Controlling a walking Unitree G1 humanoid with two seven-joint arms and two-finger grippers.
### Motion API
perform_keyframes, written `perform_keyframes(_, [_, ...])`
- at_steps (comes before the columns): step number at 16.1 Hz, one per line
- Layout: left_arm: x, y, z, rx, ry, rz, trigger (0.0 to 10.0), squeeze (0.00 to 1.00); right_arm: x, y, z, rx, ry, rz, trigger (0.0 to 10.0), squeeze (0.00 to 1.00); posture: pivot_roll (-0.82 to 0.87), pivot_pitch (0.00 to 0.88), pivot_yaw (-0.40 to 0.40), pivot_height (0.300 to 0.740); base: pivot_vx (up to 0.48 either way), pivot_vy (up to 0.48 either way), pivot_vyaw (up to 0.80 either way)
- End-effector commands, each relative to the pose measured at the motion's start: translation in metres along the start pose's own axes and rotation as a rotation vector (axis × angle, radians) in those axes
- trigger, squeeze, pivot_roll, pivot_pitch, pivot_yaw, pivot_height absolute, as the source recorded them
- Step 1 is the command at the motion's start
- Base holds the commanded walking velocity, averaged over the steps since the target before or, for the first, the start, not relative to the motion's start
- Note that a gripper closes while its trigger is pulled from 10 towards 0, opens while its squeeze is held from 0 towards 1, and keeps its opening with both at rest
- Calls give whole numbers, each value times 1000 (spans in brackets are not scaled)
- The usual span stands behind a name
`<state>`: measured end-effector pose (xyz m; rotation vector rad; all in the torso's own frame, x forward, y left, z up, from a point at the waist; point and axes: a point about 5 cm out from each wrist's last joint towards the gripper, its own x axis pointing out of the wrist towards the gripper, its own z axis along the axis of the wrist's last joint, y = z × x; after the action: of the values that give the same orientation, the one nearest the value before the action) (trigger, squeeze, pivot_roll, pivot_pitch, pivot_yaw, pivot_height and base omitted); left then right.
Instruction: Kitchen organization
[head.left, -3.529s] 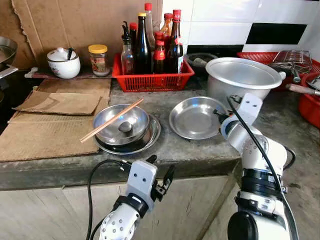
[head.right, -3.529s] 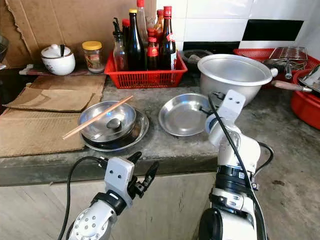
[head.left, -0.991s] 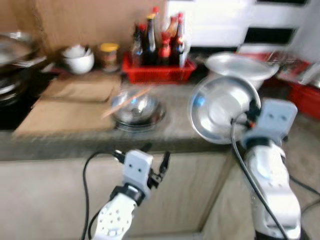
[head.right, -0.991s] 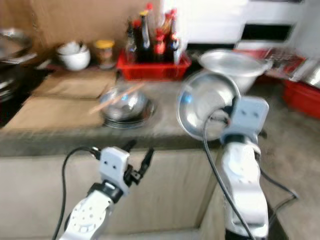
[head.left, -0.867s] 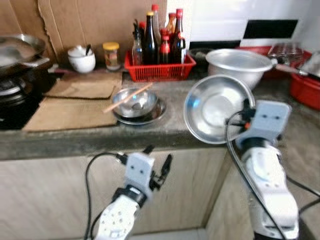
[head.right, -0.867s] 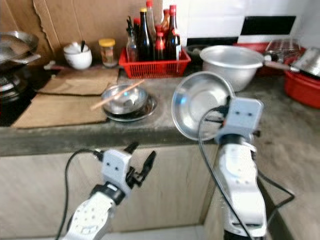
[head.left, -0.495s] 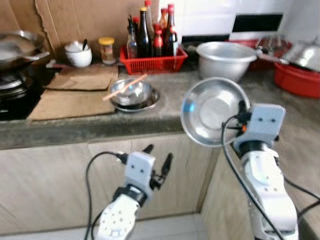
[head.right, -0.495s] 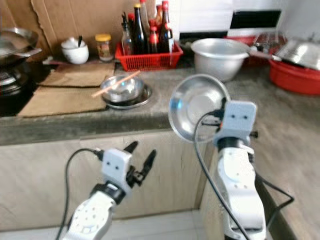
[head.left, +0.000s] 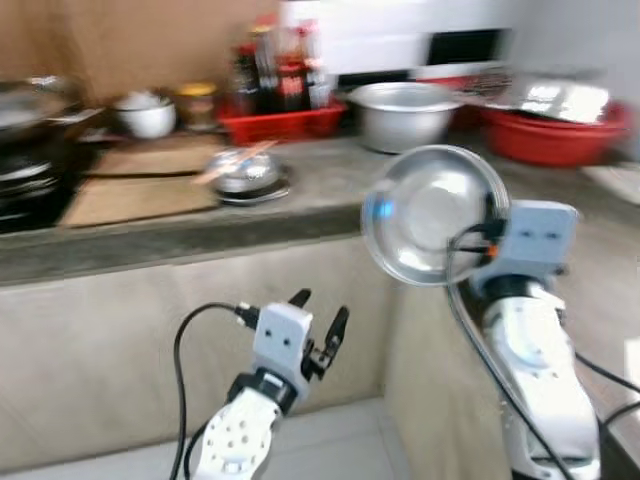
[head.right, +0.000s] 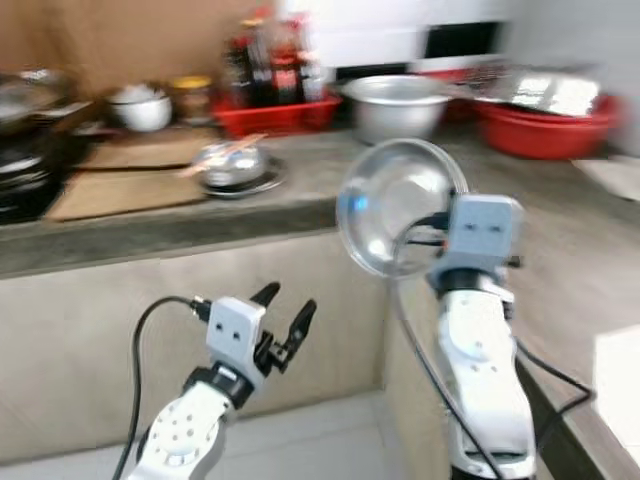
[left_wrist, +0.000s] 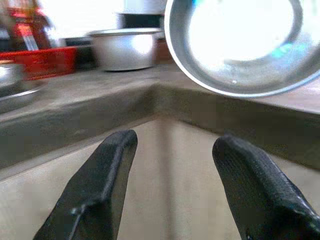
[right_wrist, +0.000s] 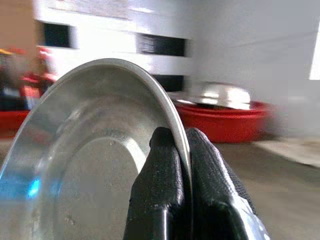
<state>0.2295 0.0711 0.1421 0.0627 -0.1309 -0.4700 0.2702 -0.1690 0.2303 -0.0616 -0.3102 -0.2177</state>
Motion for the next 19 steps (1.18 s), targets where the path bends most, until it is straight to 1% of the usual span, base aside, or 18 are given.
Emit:
perform_keyframes(1, [-1, 3, 0, 13, 3, 7, 10000, 0, 1, 5, 11, 15, -50, 12, 10000, 0, 65, 0, -43, 740, 0, 0, -800])
perform_keyframes(8, [-1, 4, 0, 5, 2, 9, 10000, 0, 2, 3, 13, 12, -59, 2, 10000, 0, 63, 0, -41, 740, 0, 0, -800])
perform_keyframes(11, [-1, 3, 0, -1, 4, 2, 10000, 0, 2, 3, 12, 10, -56, -1, 10000, 0, 63, 0, -42, 740, 0, 471, -800])
perform_keyframes(19, [-1, 2, 0, 0, 3, -10, 10000, 0, 2, 3, 11, 15, -54, -2, 10000, 0, 63, 0, -37, 740, 0, 0, -795])
